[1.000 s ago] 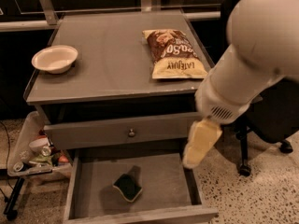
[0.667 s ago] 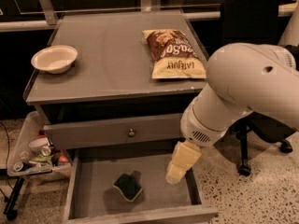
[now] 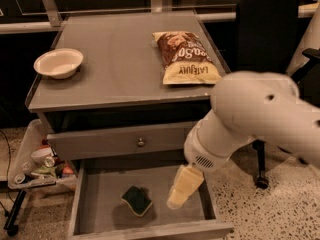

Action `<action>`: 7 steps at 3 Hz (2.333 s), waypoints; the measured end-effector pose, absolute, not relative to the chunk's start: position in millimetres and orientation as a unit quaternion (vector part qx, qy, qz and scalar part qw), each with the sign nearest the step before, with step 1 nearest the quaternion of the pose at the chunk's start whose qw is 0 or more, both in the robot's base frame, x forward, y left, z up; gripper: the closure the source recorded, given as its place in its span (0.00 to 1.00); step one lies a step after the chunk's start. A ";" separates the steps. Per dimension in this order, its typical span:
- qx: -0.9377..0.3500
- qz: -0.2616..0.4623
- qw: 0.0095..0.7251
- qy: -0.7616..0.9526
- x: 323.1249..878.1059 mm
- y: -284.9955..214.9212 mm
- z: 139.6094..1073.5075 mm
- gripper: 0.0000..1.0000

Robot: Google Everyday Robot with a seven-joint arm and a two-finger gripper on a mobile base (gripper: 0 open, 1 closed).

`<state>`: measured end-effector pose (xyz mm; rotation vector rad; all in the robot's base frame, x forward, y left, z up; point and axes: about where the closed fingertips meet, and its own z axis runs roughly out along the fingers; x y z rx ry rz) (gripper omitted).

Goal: Pick sponge from middle drawer and place on counter

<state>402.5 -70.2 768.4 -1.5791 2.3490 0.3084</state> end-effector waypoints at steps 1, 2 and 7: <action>-0.534 0.144 0.148 0.820 394.4 -34.7 705.5 0.00; -0.514 0.171 0.167 0.824 400.6 -4.5 657.2 0.00; -0.436 0.211 0.202 0.851 447.3 77.5 500.3 0.00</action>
Offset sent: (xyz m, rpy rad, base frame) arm -0.0038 0.0977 -0.1716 0.1983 0.0958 -0.0748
